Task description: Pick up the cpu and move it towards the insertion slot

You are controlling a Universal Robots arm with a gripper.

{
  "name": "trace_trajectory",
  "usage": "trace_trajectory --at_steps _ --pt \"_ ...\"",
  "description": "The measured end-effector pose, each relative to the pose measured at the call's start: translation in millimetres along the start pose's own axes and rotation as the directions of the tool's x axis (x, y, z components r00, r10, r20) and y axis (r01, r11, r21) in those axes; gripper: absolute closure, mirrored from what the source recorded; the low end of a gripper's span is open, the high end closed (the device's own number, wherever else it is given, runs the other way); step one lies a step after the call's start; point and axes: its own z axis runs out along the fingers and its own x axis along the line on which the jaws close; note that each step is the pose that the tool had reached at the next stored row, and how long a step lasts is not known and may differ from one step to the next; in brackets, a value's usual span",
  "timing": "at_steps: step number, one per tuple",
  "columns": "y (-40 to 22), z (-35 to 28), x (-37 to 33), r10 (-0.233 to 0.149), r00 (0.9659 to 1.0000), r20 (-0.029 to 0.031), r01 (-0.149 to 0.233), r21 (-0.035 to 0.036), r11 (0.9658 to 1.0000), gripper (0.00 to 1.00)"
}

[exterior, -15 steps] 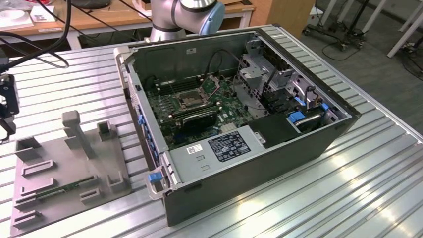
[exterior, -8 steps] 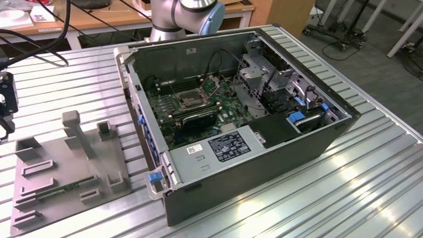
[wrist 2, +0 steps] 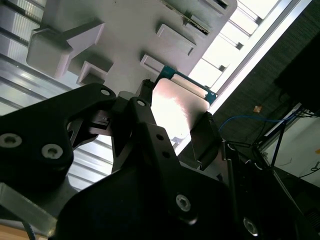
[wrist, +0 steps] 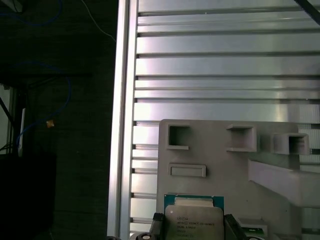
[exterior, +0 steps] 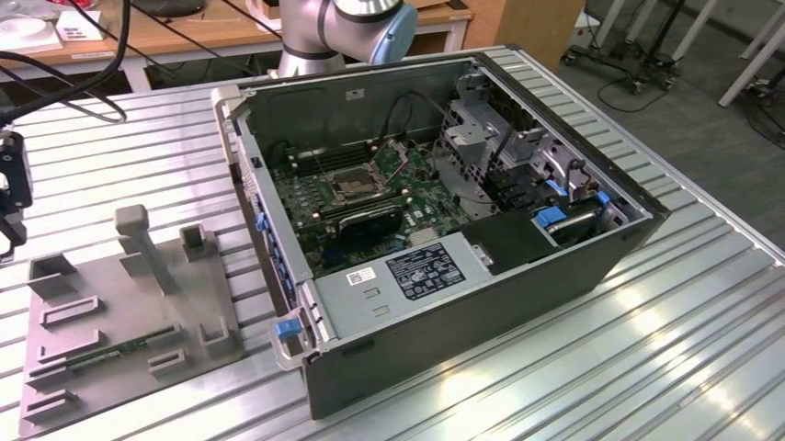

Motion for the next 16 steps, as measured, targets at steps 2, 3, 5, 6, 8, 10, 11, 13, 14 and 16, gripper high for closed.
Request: trace_trajectory --at_steps 2,3,5,6,8,10,11,13,14,16 --pt "0.1 -0.9 -0.1 0.0 1.0 0.0001 0.0 -0.0001 1.0 0.45" --pt "0.1 -1.4 0.0 0.0 1.0 0.0002 0.0 -0.0001 1.0 0.45" --pt "0.1 -2.6 0.0 0.0 1.0 0.0002 0.0 -0.0001 1.0 0.45" --pt "0.1 -3.3 0.0 0.0 1.0 0.0002 0.0 -0.0001 1.0 0.45" --pt "0.2 -5.0 -0.1 0.0 1.0 0.0001 0.0 -0.0001 1.0 0.45" --pt "0.3 -7.2 -0.1 0.0 1.0 0.0001 0.0 -0.0001 1.0 0.45" --pt "0.4 -8.5 -0.1 0.0 1.0 0.0002 0.0 -0.0001 1.0 0.45" --pt "0.4 -10.9 0.0 0.0 1.0 0.0003 0.0 -0.0002 1.0 0.45" --pt "0.5 -11.8 0.0 0.0 1.0 0.0003 0.0 -0.0002 1.0 0.45" --pt "0.5 -12.5 0.0 0.0 1.0 0.0004 0.0 -0.0003 1.0 0.45"
